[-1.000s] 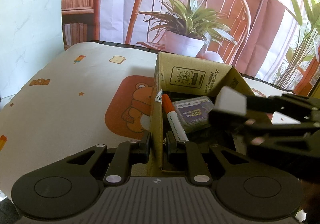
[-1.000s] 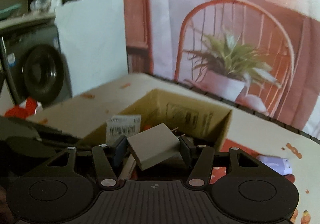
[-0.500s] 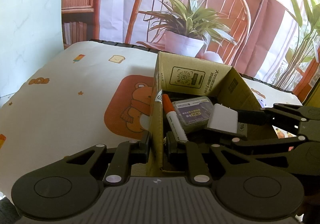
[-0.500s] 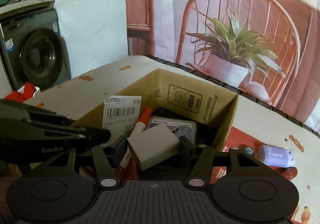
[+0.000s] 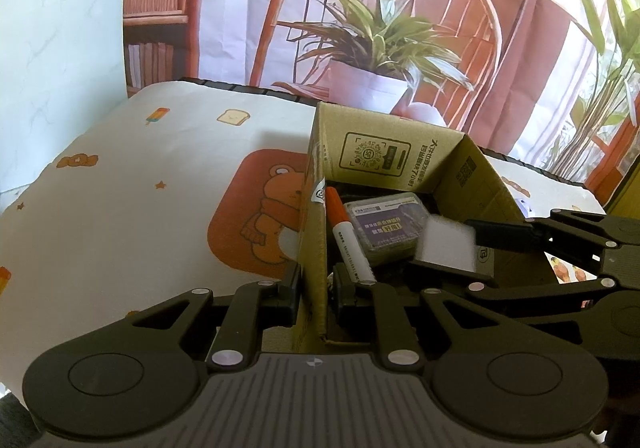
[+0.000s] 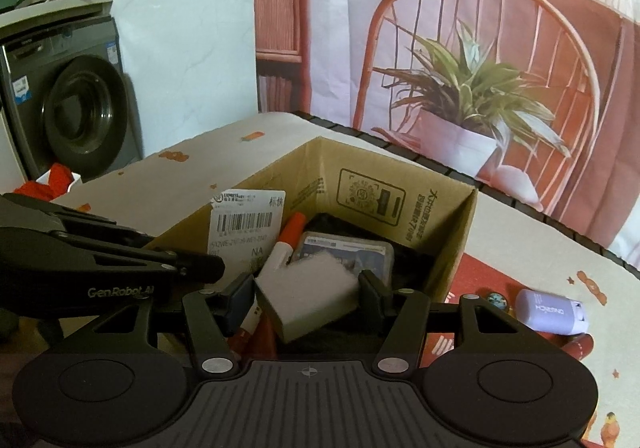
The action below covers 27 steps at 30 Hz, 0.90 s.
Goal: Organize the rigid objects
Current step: 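Carry the white block into the box and open the right gripper, then return the right tool to the items and grasp the dark red tube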
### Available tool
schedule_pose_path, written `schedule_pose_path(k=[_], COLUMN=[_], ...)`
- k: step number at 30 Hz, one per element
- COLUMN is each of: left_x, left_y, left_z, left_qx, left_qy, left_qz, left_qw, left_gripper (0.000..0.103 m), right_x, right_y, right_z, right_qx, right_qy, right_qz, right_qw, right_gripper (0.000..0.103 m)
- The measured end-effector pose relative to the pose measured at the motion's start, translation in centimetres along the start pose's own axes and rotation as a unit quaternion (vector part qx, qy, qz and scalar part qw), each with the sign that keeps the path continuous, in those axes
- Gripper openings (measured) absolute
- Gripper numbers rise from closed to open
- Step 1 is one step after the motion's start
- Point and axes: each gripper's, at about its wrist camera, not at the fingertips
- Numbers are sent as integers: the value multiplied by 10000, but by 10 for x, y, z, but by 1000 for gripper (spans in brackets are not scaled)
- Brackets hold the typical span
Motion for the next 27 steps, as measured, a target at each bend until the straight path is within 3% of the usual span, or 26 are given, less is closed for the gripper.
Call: schedule_pose_path(k=[6,10,13,20,27], left_x=[0,-1,-1,-1,-1], left_y=[0,-1,-1,-2,-2], left_z=[-1,-1,-2,-2,-3], left_qx=[35,28,36,49,49], left_qy=[12,11,9,15,16], left_qz=[-15,-17,-22,-27,-26], left_qw=[10000,10000,10000,10000,10000], left_gripper=[18,19,19,19,19], right_x=[9,21,30,47,51], right_y=[2,5,8,24,54], right_z=[1,11,21,50,88], right_qx=[-24,-241,-425,-952,-1677], right_qy=[120,323,549,1102,1748], right_qz=[176,511,813,1166,1033], right_qw=[9998,9979,9943,9824,9647], right_gripper=[67,71,89,97,103])
Point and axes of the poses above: each gripper's, at about its wrist camera, not at the fingertips, and x roughly against the way its jaws point, z to its right, y to its underside, and after that the axes turned 4 degrees about x, right-handed
